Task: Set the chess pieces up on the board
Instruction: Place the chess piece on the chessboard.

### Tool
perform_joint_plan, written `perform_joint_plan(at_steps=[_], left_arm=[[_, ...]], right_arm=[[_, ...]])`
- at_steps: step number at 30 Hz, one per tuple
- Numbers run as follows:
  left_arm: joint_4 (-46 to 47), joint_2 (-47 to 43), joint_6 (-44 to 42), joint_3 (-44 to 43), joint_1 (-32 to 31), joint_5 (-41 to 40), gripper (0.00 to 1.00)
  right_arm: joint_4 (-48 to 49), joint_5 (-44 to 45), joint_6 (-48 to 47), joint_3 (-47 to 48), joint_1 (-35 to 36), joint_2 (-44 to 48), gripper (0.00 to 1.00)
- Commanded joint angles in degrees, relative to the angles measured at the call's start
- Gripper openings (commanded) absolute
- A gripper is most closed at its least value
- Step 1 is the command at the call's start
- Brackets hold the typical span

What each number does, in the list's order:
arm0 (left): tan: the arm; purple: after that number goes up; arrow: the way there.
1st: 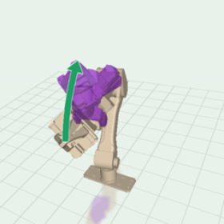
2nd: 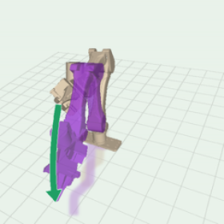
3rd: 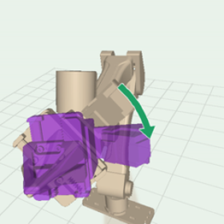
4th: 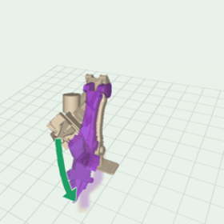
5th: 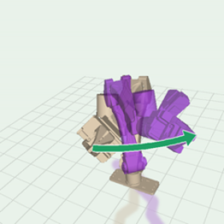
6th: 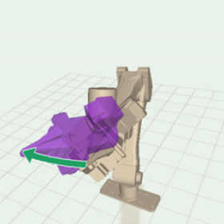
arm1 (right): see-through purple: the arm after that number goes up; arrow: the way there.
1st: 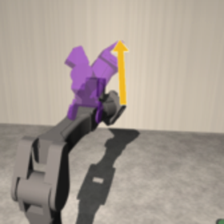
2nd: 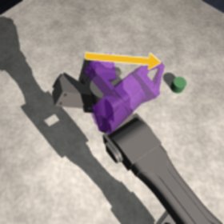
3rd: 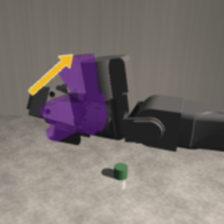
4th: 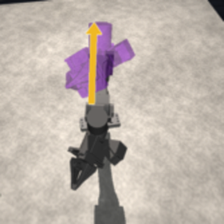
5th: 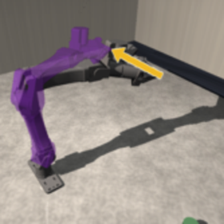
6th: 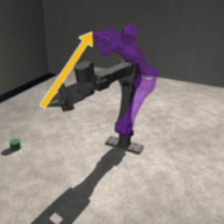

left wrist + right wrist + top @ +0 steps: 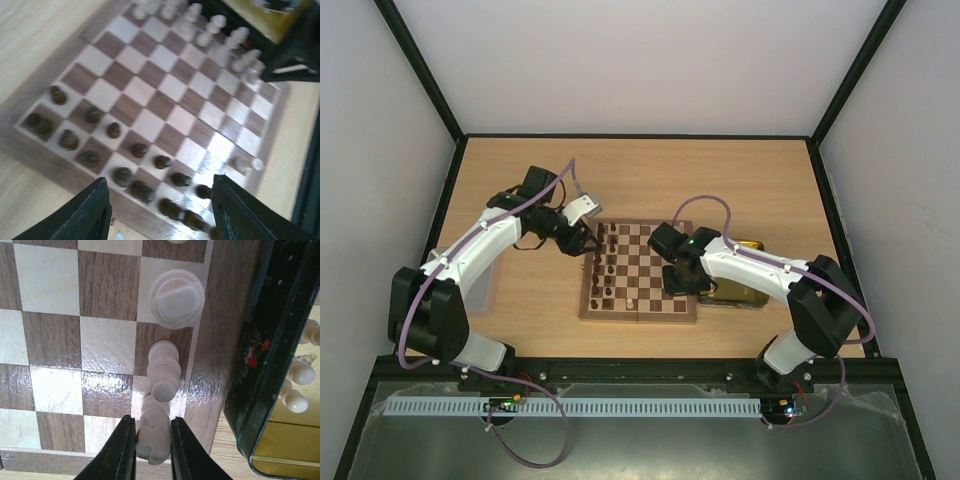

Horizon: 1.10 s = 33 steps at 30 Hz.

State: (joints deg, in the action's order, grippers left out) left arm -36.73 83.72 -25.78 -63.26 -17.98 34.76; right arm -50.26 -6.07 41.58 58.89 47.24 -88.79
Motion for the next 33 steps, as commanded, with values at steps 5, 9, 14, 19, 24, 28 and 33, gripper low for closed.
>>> perform_joint_plan(at_steps=[5, 9, 14, 19, 24, 28, 33], left_arm=[[-12.21, -0.31, -10.94, -2.68, -1.42, 12.54, 0.57], [-13.84, -0.13, -12.66, -3.09, -1.66, 14.03, 0.58], [-13.65, -0.3, -12.38, -3.0, -1.73, 13.77, 0.6], [-13.16, -0.52, -12.15, -2.68, -1.8, 13.49, 0.61], [-13.01, -0.66, -12.05, -2.68, -1.8, 13.31, 0.61], [-12.53, -0.74, -11.7, -2.62, -1.8, 13.01, 0.61], [-12.31, -0.91, -11.65, -2.39, -1.85, 13.0, 0.58]], right_arm=[[-0.3, 0.61, 0.05, -1.45, -0.21, 2.12, 0.13], [-0.07, 0.6, 0.14, -1.76, -0.16, 2.3, 0.14], [0.25, 0.5, 0.36, -1.66, -0.18, 2.24, 0.17], [-0.13, 0.96, 0.04, -0.92, -0.21, 1.84, 0.19], [0.08, 0.79, 0.01, -0.71, -0.18, 1.27, 0.19], [-0.83, 1.08, 0.08, 0.3, -0.2, 1.52, 0.22], [-3.93, 1.5, 0.25, 2.77, -0.15, 3.07, 0.24]])
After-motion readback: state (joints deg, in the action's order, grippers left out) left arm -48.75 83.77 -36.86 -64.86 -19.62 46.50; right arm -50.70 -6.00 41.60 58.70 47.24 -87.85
